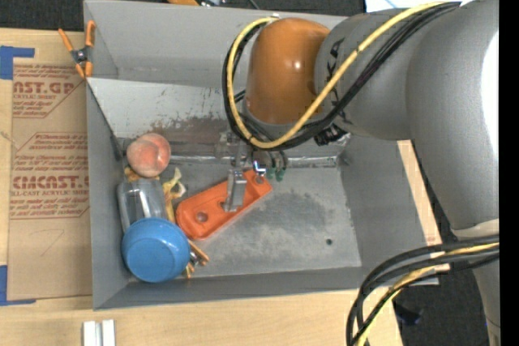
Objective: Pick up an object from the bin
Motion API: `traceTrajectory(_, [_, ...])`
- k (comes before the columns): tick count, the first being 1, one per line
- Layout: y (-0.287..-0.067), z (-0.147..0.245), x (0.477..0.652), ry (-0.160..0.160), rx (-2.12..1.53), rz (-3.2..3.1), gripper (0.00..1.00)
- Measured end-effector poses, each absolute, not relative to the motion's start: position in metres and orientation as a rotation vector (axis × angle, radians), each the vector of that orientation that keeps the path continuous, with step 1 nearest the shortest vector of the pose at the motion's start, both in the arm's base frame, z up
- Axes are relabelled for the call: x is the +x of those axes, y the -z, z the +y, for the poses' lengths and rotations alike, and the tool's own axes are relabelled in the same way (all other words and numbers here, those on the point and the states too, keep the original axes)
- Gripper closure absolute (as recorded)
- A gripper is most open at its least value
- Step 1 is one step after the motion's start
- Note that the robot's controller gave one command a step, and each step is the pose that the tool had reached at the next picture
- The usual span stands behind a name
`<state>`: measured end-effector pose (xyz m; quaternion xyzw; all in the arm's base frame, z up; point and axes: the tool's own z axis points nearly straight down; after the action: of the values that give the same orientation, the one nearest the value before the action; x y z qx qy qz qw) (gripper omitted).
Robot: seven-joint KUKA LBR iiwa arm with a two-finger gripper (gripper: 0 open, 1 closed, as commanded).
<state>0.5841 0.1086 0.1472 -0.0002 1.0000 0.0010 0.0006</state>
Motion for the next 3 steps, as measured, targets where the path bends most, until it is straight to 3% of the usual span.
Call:
traceTrajectory(1, [-0.147,0.109,0.584,-0.003,-0.001,3.140,0.00])
traceTrajectory(2, [-0.088,0.058,0.558,-0.002,-0.248,3.130,0.00])
traceTrajectory(3, [-0.085,0.039,0.569,-0.004,-0.282,3.124,1.00])
